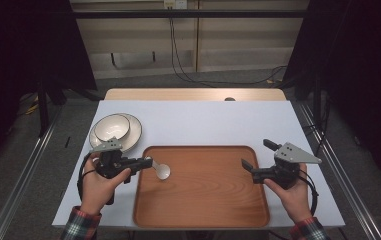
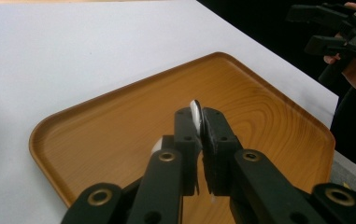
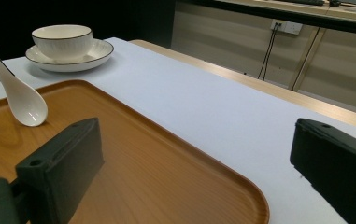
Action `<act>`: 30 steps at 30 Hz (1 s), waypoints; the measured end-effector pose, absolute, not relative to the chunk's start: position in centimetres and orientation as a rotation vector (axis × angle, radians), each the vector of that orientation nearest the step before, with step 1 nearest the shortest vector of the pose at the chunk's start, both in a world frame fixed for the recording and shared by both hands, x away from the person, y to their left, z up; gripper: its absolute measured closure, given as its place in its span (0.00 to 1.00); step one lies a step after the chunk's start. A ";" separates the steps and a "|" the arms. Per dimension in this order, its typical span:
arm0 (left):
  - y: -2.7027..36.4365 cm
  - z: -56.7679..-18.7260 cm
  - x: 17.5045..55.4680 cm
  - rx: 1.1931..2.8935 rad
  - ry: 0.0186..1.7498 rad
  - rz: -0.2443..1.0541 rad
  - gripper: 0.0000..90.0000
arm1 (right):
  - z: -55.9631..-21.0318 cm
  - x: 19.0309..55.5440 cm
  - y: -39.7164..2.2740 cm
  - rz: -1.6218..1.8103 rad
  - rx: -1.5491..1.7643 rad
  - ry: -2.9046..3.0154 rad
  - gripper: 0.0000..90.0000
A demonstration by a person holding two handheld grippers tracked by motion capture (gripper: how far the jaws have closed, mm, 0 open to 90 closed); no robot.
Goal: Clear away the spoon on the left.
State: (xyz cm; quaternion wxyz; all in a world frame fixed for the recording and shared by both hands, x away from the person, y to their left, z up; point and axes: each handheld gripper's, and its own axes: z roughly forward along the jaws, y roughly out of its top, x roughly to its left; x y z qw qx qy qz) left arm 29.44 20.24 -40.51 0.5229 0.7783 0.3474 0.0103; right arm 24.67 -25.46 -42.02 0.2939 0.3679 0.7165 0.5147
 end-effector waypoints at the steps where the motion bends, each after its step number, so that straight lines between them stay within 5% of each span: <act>1: 20.2 -40.5 29.5 1.860 0.832 0.031 0.95 | -42.0 24.7 -25.5 1.371 0.979 1.909 0.02; 30: 19.3 -41.9 31.6 1.812 0.849 0.084 0.94 | -42.2 24.8 -25.2 1.365 0.970 1.931 0.02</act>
